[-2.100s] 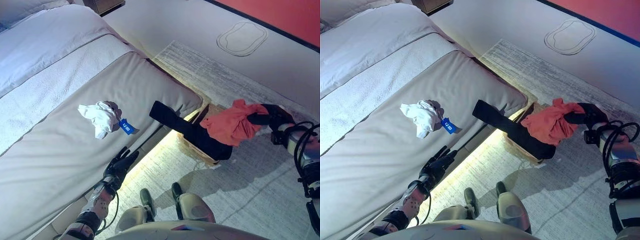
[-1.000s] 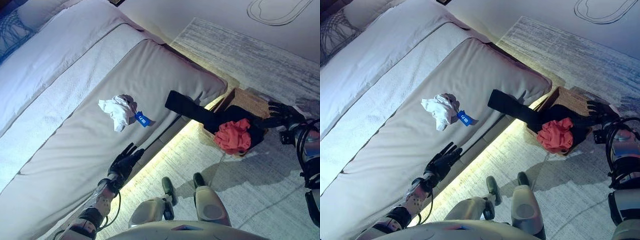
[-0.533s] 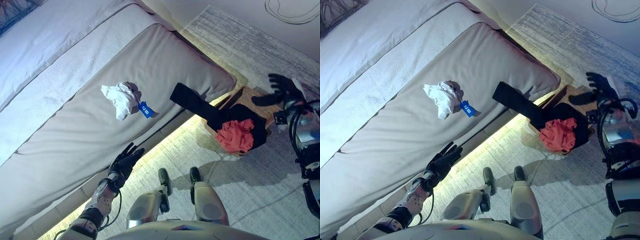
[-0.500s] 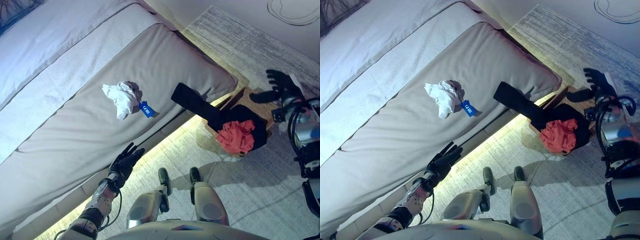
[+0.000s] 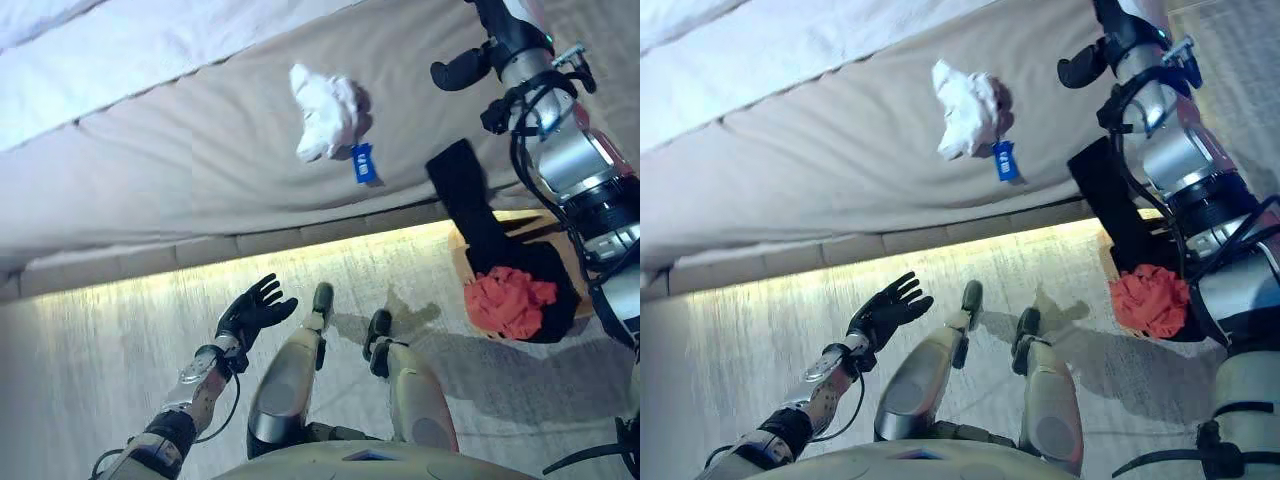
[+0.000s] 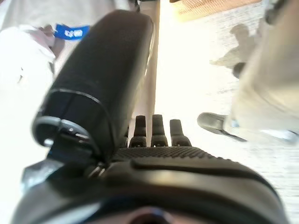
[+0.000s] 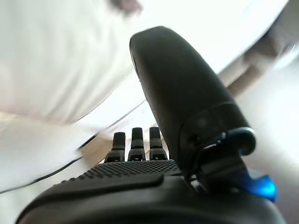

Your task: Pick up the clothes from the bed and place them into the basket

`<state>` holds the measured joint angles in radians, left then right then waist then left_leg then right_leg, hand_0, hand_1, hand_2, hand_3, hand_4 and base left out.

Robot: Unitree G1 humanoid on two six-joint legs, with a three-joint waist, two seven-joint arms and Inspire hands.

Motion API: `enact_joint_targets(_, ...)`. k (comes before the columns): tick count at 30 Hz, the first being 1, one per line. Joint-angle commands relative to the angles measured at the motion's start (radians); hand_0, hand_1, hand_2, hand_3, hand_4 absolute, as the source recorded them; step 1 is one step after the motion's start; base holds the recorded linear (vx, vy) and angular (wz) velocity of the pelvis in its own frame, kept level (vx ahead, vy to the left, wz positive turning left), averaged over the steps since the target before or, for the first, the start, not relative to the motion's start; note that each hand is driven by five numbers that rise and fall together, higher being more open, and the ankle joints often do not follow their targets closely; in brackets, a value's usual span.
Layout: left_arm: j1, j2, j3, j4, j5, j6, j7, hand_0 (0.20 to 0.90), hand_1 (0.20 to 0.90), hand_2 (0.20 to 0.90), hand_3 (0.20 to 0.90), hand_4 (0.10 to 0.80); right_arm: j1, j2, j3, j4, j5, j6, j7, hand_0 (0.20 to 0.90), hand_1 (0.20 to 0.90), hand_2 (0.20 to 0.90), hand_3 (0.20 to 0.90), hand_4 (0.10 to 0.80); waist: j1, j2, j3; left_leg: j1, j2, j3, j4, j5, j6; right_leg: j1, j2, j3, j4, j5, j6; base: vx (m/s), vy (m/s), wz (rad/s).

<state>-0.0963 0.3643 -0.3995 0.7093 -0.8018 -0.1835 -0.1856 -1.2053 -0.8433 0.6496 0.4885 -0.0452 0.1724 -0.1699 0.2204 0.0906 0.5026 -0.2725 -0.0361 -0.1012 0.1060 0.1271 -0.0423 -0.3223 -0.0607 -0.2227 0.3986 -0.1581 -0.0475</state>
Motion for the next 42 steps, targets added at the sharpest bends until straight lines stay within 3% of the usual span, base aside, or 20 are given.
enact_joint_targets(1,0.041,0.061,0.001,-0.107,-0.022,-0.082,-0.043,0.9,0.9,0.9,0.9,0.8,-0.195,-0.04,0.116,-0.038,-0.218,-0.014,-0.027,0.9,0.9,0.9,0.9,0.8,0.025,-0.033,-0.01,-0.049,-0.092,-0.068,0.113,-0.103,0.046,0.046,0.012,-0.093,-0.027,0.013,-0.003,-0.034,0.077,0.37)
enact_joint_targets(2,0.039,0.062,0.001,-0.109,-0.024,-0.082,-0.045,0.9,0.9,0.9,0.9,0.8,-0.202,-0.042,0.121,-0.035,-0.234,-0.014,-0.022,0.9,0.9,0.9,0.9,0.8,0.025,-0.027,-0.01,-0.065,-0.092,-0.072,0.114,-0.081,0.048,0.035,0.011,-0.107,-0.03,0.034,-0.009,0.026,0.035,0.41)
enact_joint_targets(4,0.049,0.08,0.0,-0.147,-0.041,-0.086,-0.056,0.9,0.9,0.9,0.9,0.8,-0.271,-0.068,0.212,-0.017,-0.41,0.002,0.005,0.9,0.9,0.9,0.9,0.8,0.051,-0.031,0.013,-0.089,-0.1,-0.075,0.143,-0.103,0.051,0.012,-0.002,-0.111,0.01,0.008,-0.003,0.002,0.008,0.46)
enact_joint_targets(6,0.066,0.12,-0.001,-0.196,-0.056,-0.087,-0.066,0.9,0.9,0.9,0.9,0.8,-0.373,-0.118,0.38,0.025,-0.604,-0.004,0.055,0.9,0.9,0.9,0.9,0.8,0.082,-0.041,0.017,-0.14,-0.104,-0.086,0.169,-0.103,0.058,-0.034,-0.016,-0.135,0.049,0.005,0.0,0.0,0.002,0.31)
enact_joint_targets(9,0.09,0.165,0.001,-0.253,-0.085,-0.081,-0.07,0.9,0.9,0.9,0.9,0.8,-0.457,-0.16,0.541,0.049,-0.765,-0.024,0.15,0.9,0.9,0.9,0.9,0.8,0.109,-0.057,0.017,-0.187,-0.105,-0.095,0.193,-0.105,0.065,-0.068,-0.026,-0.159,0.077,0.003,0.003,0.03,-0.016,0.39)
enact_joint_targets(16,0.112,0.219,-0.01,-0.318,-0.11,-0.063,-0.067,0.9,0.9,0.9,0.9,0.8,-0.498,-0.193,0.66,0.124,-0.925,-0.09,0.241,0.9,0.9,0.9,0.9,0.8,0.133,-0.077,0.017,-0.231,-0.109,-0.113,0.218,-0.11,0.074,-0.104,-0.04,-0.178,0.109,0.002,0.012,0.057,-0.02,0.18)
enact_joint_targets(24,0.136,0.227,-0.001,-0.354,-0.193,-0.075,-0.085,0.9,0.9,0.9,0.9,0.8,-0.522,-0.183,0.706,0.221,-0.938,-0.136,0.303,0.9,0.9,0.9,0.9,0.8,0.148,-0.07,0.017,-0.283,-0.117,-0.115,0.243,-0.108,0.072,-0.16,-0.051,-0.177,0.151,-0.007,0.016,0.034,0.02,0.03)
enact_joint_targets(30,0.18,0.241,0.018,-0.439,-0.212,-0.075,-0.1,0.9,0.9,0.9,0.9,0.8,-0.527,-0.167,0.728,0.291,-0.822,-0.197,0.415,0.9,0.9,0.9,0.9,0.8,0.164,-0.048,0.017,-0.356,-0.124,-0.104,0.276,-0.105,0.065,-0.23,-0.057,-0.176,0.186,-0.013,0.014,0.0,0.0,0.0)
enact_joint_targets(36,0.195,0.255,0.017,-0.493,-0.251,-0.088,-0.114,0.9,0.9,0.9,0.9,0.8,-0.521,-0.147,0.732,0.351,-0.747,-0.178,0.432,0.9,0.9,0.9,0.9,0.8,0.174,-0.026,0.017,-0.427,-0.13,-0.108,0.308,-0.107,0.07,-0.312,-0.061,-0.172,0.235,-0.02,0.008,-0.033,0.002,0.02)
enact_joint_targets(38,0.199,0.258,0.018,-0.515,-0.253,-0.087,-0.116,0.9,0.9,0.9,0.9,0.8,-0.522,-0.15,0.731,0.366,-0.708,-0.166,0.412,0.804,0.804,0.804,0.787,0.687,0.175,-0.023,0.017,-0.446,-0.132,-0.109,0.319,-0.109,0.071,-0.332,-0.062,-0.169,0.244,-0.02,0.008,-0.057,-0.011,0.01)
enact_joint_targets(39,0.205,0.263,0.019,-0.525,-0.258,-0.091,-0.121,0.9,0.9,0.9,0.9,0.8,-0.529,-0.153,0.735,0.364,-0.681,-0.164,0.389,0.528,0.528,0.528,0.466,0.366,0.175,-0.022,0.017,-0.455,-0.131,-0.108,0.323,-0.111,0.073,-0.343,-0.061,-0.168,0.245,-0.019,0.008,-0.047,-0.002,0.01)
enact_joint_targets(40,0.208,0.266,0.02,-0.529,-0.26,-0.094,-0.123,0.9,0.9,0.9,0.9,0.8,-0.534,-0.156,0.738,0.362,-0.663,-0.163,0.377,0.319,0.319,0.319,0.222,0.122,0.174,-0.022,0.017,-0.458,-0.13,-0.107,0.323,-0.111,0.073,-0.346,-0.06,-0.169,0.245,-0.018,0.008,-0.062,0.006,0.01)
enact_joint_targets(42,0.213,0.267,0.018,-0.537,-0.261,-0.094,-0.118,0.9,0.9,0.9,0.9,0.8,-0.542,-0.16,0.733,0.362,-0.613,-0.149,0.335,0.3,0.3,0.3,0.2,0.1,0.171,-0.023,0.017,-0.464,-0.126,-0.103,0.326,-0.113,0.073,-0.354,-0.058,-0.169,0.248,-0.016,0.008,-0.054,0.01,-0.01)
